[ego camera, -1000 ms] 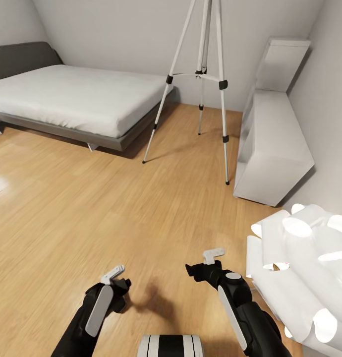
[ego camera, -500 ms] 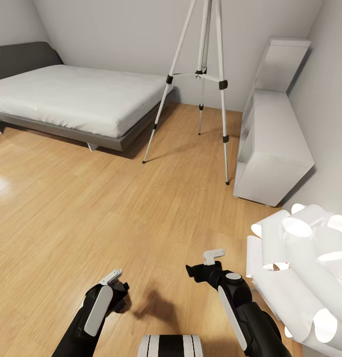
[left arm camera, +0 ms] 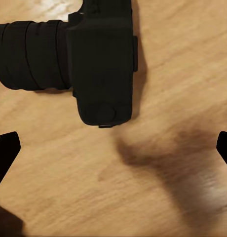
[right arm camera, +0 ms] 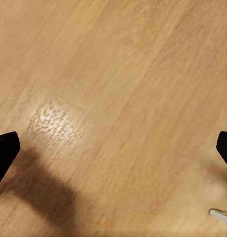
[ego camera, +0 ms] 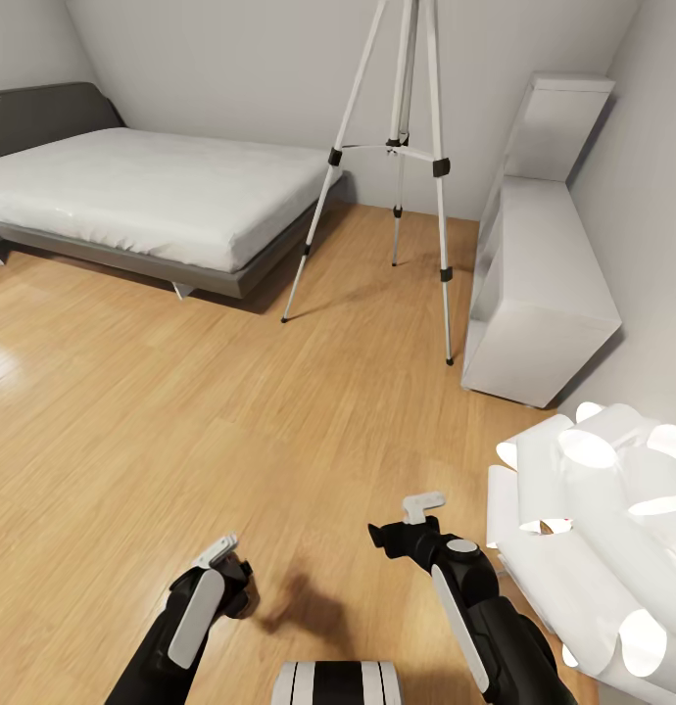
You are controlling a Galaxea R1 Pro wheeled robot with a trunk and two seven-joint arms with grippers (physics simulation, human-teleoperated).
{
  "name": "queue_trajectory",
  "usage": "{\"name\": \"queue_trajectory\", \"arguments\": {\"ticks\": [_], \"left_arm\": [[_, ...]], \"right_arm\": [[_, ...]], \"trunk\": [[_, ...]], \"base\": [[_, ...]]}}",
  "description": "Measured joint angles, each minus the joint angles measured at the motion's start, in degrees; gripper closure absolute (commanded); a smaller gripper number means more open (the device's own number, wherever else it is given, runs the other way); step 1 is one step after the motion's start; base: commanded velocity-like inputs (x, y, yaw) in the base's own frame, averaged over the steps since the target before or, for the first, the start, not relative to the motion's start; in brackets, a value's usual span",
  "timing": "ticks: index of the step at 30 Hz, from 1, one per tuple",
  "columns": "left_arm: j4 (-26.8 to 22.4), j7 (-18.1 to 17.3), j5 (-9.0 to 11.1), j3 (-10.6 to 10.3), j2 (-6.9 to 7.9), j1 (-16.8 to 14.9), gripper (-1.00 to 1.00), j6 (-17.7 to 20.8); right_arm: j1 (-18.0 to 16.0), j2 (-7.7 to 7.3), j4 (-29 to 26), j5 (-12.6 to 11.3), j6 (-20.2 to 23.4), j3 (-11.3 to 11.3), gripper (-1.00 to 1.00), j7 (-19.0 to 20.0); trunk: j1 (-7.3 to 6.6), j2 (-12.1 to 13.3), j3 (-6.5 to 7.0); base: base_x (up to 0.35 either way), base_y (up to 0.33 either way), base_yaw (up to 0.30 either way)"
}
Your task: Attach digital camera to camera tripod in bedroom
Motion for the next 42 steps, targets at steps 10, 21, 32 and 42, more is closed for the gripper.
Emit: {"name": "queue_trajectory", "arguments": {"ticks": [10,21,32,42], "left_arm": [[0.45,0.15,-0.16,-0.1,-0.04,0.0,-1.0,-0.07],[0.65,-0.41,-0.12,-0.16,-0.01,0.0,-1.0,0.03],[0.66,-0.51,-0.12,-0.19,0.0,0.0,-1.0,0.05],[0.54,-0.56,-0.13,-0.21,0.0,0.0,-1.0,0.05]], "right_arm": [[0.0,-0.01,0.01,0.08,-0.1,-0.01,-1.0,-0.09],[0.0,0.03,0.01,0.02,-0.11,-0.01,-1.0,-0.29],[0.0,0.03,0.01,0.02,-0.12,-0.01,-1.0,-0.38],[0.0,-0.02,0.01,0.08,-0.12,-0.01,-1.0,-0.4]], "trunk": [[0.03,-0.01,-0.21],[0.31,-0.16,-2.65],[0.6,-0.31,-5.09],[0.85,-0.44,-7.31]], "base": [[0.0,0.0,0.0],[0.0,0.0,0.0],[0.0,0.0,0.0],[0.0,0.0,0.0]]}}
